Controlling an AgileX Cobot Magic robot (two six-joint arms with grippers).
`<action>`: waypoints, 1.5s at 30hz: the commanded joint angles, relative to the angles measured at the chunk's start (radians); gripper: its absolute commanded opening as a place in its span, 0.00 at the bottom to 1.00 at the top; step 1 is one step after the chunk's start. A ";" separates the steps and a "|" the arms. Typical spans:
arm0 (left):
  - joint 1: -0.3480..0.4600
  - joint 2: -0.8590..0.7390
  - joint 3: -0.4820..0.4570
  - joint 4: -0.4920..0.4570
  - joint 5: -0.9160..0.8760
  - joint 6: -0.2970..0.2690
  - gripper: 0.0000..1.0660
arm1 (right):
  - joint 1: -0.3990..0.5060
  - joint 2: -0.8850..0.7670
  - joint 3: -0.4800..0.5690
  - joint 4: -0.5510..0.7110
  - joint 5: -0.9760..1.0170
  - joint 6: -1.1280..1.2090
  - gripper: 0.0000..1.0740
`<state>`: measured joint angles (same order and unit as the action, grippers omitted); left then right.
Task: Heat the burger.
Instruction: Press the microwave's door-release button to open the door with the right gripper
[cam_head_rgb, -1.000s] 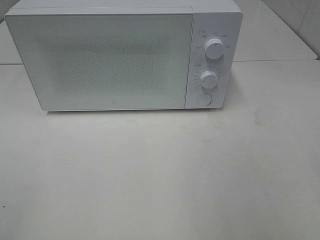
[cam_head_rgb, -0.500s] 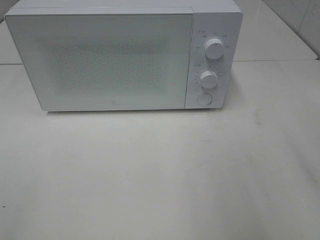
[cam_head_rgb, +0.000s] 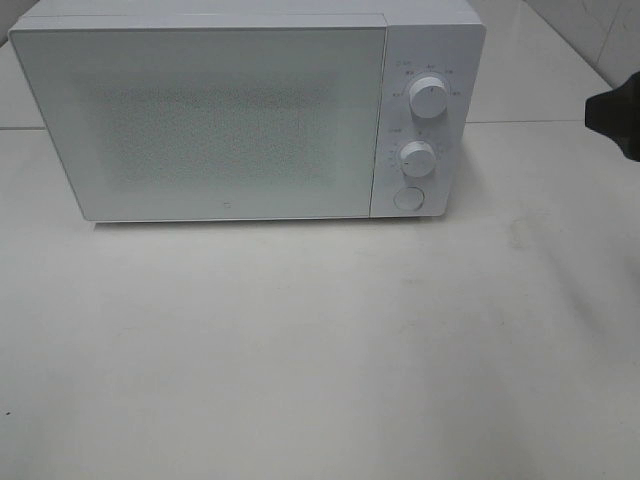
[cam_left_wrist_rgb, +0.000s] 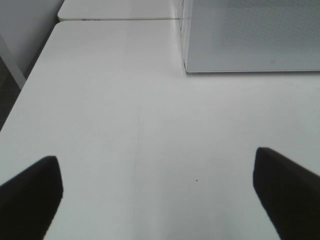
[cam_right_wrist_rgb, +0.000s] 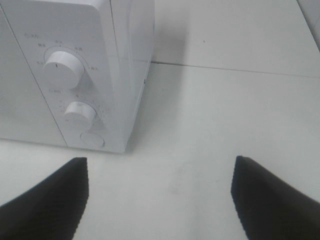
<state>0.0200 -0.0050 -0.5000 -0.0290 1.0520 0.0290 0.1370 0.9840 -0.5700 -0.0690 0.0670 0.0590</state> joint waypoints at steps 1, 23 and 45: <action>0.001 -0.020 0.003 -0.004 -0.014 -0.006 0.92 | -0.008 0.046 0.028 0.003 -0.173 0.017 0.71; 0.001 -0.020 0.003 -0.004 -0.014 -0.006 0.92 | -0.005 0.215 0.302 0.197 -0.832 -0.050 0.71; 0.001 -0.020 0.003 -0.004 -0.014 -0.006 0.92 | 0.391 0.536 0.357 0.592 -1.189 -0.177 0.71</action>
<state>0.0200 -0.0050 -0.5000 -0.0290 1.0510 0.0290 0.5000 1.5030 -0.2150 0.4850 -1.0740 -0.1050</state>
